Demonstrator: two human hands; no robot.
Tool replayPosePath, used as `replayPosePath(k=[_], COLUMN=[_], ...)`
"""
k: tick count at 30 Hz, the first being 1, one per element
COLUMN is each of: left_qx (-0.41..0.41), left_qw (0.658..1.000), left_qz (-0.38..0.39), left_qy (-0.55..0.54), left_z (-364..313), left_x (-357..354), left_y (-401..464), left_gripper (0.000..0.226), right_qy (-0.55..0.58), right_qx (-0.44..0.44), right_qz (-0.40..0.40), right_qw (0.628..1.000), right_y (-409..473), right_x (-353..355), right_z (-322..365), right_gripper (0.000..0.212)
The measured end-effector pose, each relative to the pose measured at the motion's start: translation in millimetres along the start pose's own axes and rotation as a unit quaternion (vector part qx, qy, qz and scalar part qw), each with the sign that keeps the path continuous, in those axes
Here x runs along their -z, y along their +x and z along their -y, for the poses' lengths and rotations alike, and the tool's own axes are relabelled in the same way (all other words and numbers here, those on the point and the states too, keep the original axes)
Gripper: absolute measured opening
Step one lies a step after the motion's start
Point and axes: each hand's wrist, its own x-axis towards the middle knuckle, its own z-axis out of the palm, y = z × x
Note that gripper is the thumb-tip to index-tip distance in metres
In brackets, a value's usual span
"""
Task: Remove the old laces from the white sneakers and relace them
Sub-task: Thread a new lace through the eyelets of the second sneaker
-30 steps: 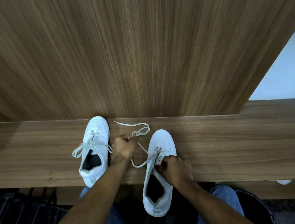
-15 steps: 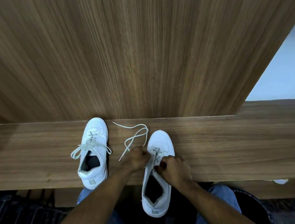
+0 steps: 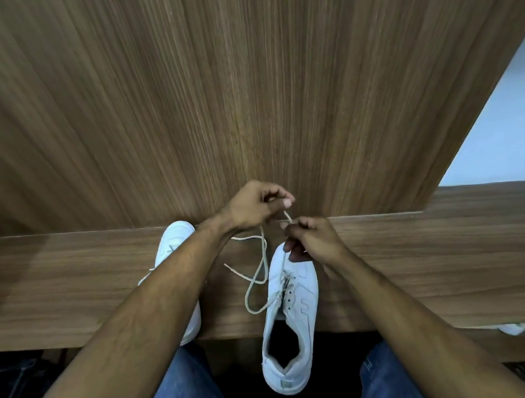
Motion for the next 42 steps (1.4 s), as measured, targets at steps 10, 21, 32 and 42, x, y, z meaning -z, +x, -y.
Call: replayPosePath(k=[10,21,32,42], left_qx=[0.178,0.056,0.225,0.19], left_qw=[0.959,0.99,0.956,0.758], left_qz=[-0.007,0.025,-0.171,-0.346], left_qy=[0.222,0.123,-0.083,-0.519], left_z=[99.4,60.9,110.4,59.0], left_x=[20.9,-40.7,-22.2,-22.2], left_y=[-44.1,-34.1,-65.2,-34.4], left_gripper=[0.015,0.036,0.015,0.009], right_qy=[0.224,-0.129,0.075,-0.022], right_qx=[-0.203,0.025,-0.136,-0.028], right_qz=[-0.162,0.022,-0.176,-0.1], right_qw=[0.939,0.991,0.972,0.994], right_y=[-0.1,1.4,-0.2,-3.2], right_x=[54.5,-3.3,53.2,18.2], right_z=[-76.3,-47.4,-88.9,-95.8], right_gripper=[0.014,0.018,0.008,0.035])
